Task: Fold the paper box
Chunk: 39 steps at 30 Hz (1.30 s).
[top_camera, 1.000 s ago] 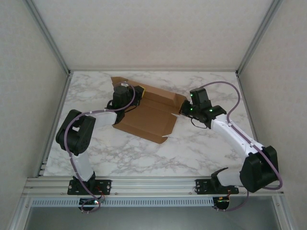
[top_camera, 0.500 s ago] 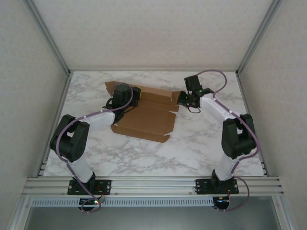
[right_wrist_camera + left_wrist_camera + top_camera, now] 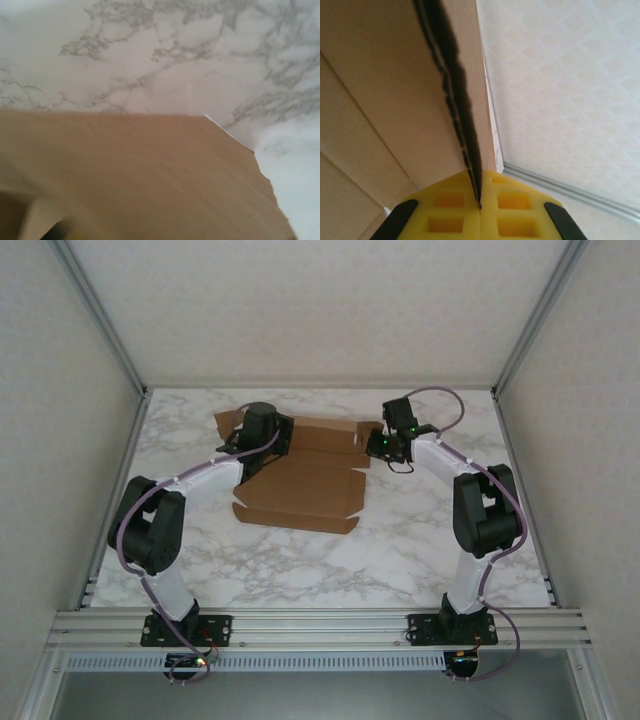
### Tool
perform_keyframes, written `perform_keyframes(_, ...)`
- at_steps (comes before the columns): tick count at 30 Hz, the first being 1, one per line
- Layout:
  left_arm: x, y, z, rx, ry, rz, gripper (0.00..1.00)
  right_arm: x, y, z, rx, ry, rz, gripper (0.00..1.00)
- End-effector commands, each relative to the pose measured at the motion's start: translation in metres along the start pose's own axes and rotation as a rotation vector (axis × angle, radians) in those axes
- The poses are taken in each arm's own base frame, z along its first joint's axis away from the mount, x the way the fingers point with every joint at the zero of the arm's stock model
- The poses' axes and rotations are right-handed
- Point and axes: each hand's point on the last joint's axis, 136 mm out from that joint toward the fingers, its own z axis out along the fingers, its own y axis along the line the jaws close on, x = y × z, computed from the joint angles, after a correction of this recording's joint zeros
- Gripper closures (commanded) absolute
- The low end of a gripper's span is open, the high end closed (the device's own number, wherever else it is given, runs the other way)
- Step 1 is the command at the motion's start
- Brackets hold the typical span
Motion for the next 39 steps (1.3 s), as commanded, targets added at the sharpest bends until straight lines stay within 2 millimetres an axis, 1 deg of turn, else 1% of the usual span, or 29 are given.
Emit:
perform_keyframes(1,-0.02,0.049,0.011,-0.204,-0.091,-0.029,1.0,-0.005,0.006,-0.002,-0.059,-0.032,0.049,0.79)
perform_keyframes(3,-0.022,0.053,0.015,-0.22,-0.095,-0.046,1.0,-0.001,0.001,-0.004,-0.064,-0.07,0.075,0.79)
perform_keyframes(5,-0.025,0.055,0.017,-0.224,-0.106,-0.061,1.0,0.001,-0.001,-0.012,-0.094,-0.133,0.11,0.82)
perform_keyframes(7,-0.027,0.056,0.019,-0.225,-0.116,-0.067,1.0,0.003,-0.002,-0.017,-0.123,-0.172,0.155,0.86)
perform_keyframes(11,-0.034,0.054,0.025,-0.227,-0.124,-0.087,1.0,0.009,-0.004,-0.029,-0.197,-0.254,0.255,0.9)
perform_keyframes(12,-0.035,0.053,0.026,-0.23,-0.127,-0.087,1.0,0.009,-0.004,-0.031,-0.221,-0.27,0.276,0.9)
perform_keyframes(14,-0.038,0.049,0.029,-0.227,-0.131,-0.084,1.0,0.012,0.004,-0.033,-0.277,-0.262,0.288,0.94)
perform_keyframes(15,-0.04,0.048,0.03,-0.226,-0.131,-0.084,1.0,0.013,0.01,-0.031,-0.302,-0.238,0.286,1.0)
perform_keyframes(18,-0.041,0.045,0.034,-0.219,-0.125,-0.085,1.0,0.021,0.024,-0.023,-0.361,-0.181,0.259,1.0)
perform_keyframes(21,-0.041,0.043,0.035,-0.212,-0.116,-0.073,1.0,0.027,0.037,-0.008,-0.395,-0.099,0.225,1.0)
perform_keyframes(24,-0.041,0.041,0.035,-0.21,-0.115,-0.06,1.0,0.028,0.044,0.006,-0.347,-0.018,0.173,1.0)
perform_keyframes(25,-0.042,0.041,0.034,-0.21,-0.118,-0.057,1.0,0.03,0.042,0.013,-0.318,0.006,0.154,1.0)
perform_keyframes(27,-0.043,0.038,0.033,-0.206,-0.12,-0.049,1.0,0.025,0.038,0.022,-0.274,0.023,0.139,1.0)
perform_keyframes(31,-0.043,0.032,0.03,-0.193,-0.122,-0.032,1.0,0.013,0.03,0.034,-0.167,0.04,0.079,1.0)
perform_keyframes(33,-0.043,0.03,0.028,-0.186,-0.122,-0.029,1.0,0.012,0.021,0.038,-0.09,0.07,0.057,1.0)
perform_keyframes(35,-0.043,0.025,0.026,-0.175,-0.123,-0.026,1.0,0.015,0.015,0.041,-0.033,0.099,0.036,1.0)
perform_keyframes(36,-0.043,0.023,0.025,-0.168,-0.122,-0.023,1.0,0.018,0.011,0.041,-0.01,0.108,0.022,0.97)
perform_keyframes(39,-0.044,0.017,0.023,-0.148,-0.124,-0.021,1.0,0.029,0.008,0.038,0.014,0.138,-0.002,0.83)
